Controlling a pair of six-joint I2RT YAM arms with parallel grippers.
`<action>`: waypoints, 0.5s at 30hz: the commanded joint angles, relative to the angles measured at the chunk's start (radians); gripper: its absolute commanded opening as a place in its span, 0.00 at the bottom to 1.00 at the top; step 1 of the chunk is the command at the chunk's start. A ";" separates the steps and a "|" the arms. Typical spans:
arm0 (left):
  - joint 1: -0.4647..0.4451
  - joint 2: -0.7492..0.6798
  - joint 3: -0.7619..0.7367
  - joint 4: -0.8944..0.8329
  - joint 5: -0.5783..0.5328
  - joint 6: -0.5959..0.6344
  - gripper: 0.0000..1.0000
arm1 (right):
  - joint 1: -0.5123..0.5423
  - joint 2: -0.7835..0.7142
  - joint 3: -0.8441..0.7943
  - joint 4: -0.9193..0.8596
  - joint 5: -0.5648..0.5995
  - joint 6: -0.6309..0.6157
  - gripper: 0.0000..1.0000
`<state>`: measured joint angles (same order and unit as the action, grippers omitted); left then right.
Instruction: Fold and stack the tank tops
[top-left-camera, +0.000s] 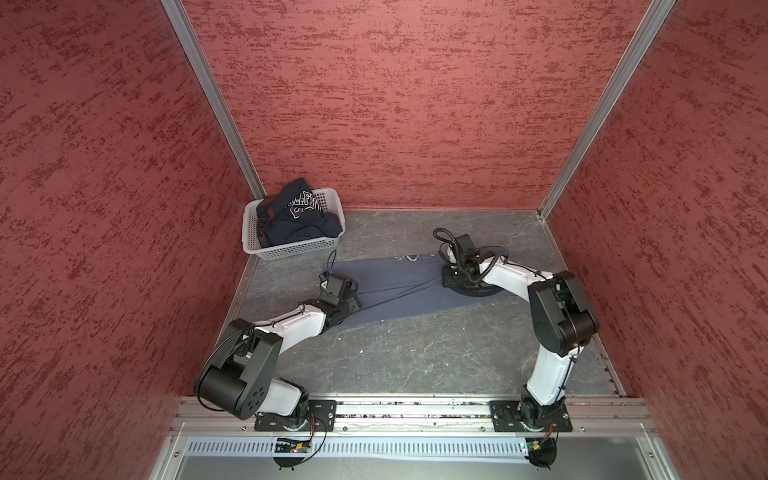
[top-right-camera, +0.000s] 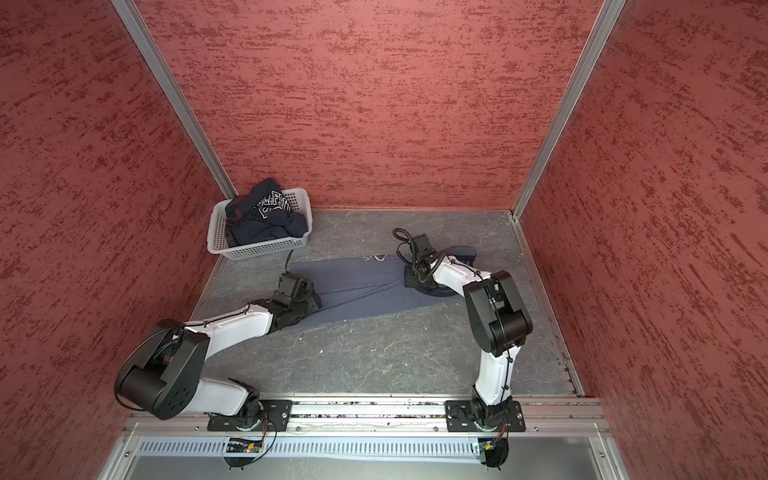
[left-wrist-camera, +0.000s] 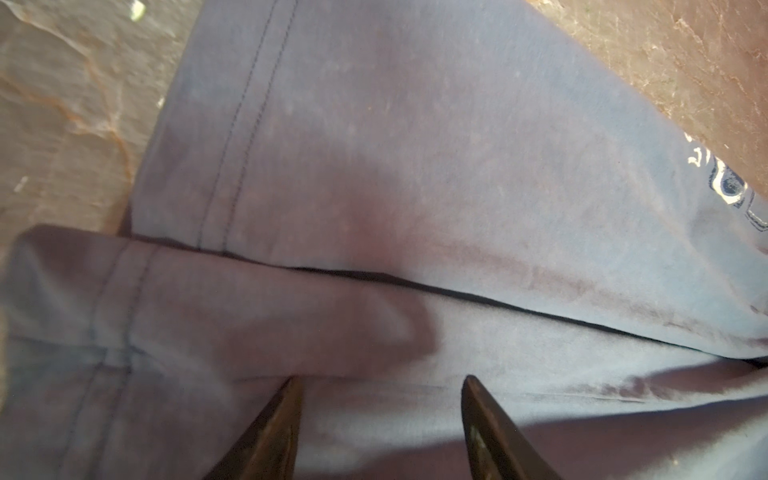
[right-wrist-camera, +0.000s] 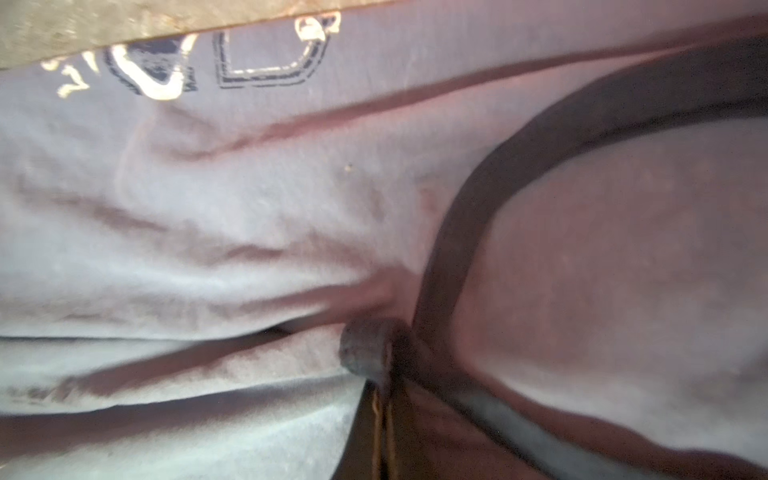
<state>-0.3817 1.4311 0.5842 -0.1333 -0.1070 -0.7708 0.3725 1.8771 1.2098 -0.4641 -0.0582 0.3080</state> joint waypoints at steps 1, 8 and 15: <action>0.006 0.009 -0.044 -0.123 -0.002 -0.015 0.62 | 0.001 0.017 -0.010 0.013 0.028 0.000 0.14; 0.018 -0.015 -0.067 -0.136 -0.020 -0.027 0.64 | -0.001 -0.037 -0.065 -0.041 0.124 0.017 0.39; 0.043 -0.032 -0.094 -0.120 0.005 -0.034 0.64 | 0.001 -0.174 -0.135 -0.089 0.081 0.030 0.52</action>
<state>-0.3523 1.3750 0.5377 -0.1368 -0.1093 -0.7891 0.3740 1.7771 1.0908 -0.5091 0.0124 0.3244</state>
